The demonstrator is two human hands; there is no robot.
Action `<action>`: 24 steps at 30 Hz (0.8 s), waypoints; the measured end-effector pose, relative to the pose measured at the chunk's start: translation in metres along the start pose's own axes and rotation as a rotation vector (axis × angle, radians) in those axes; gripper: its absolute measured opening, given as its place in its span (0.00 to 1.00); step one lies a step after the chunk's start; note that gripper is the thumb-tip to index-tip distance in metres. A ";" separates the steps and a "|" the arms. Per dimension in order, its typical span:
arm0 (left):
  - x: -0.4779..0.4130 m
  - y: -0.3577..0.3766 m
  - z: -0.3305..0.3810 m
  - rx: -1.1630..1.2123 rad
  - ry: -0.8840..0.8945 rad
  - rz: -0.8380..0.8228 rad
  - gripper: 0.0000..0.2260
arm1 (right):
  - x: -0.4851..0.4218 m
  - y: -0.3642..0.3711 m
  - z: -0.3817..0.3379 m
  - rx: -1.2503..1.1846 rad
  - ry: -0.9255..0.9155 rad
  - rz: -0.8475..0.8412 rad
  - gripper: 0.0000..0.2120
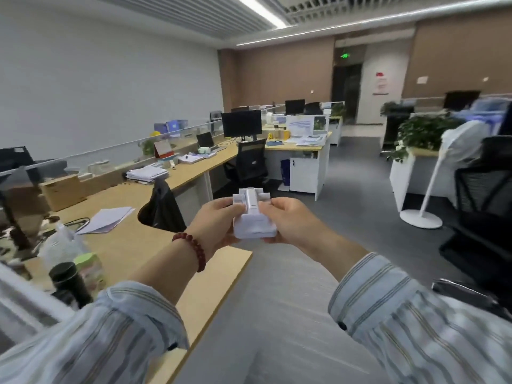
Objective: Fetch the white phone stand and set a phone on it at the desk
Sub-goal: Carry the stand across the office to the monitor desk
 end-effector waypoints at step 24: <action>-0.604 0.139 0.005 0.040 -0.024 -0.067 0.11 | -0.563 -0.202 0.076 0.085 0.048 0.024 0.13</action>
Point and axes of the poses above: each hand's wrist, its own x-axis away from the middle knuckle, its own y-axis out of the palm, z = x × y, the point moved 3 cm from there along -x, towards the middle knuckle, and after that the axes turned 1 degree about y, right-handed, at the moved point
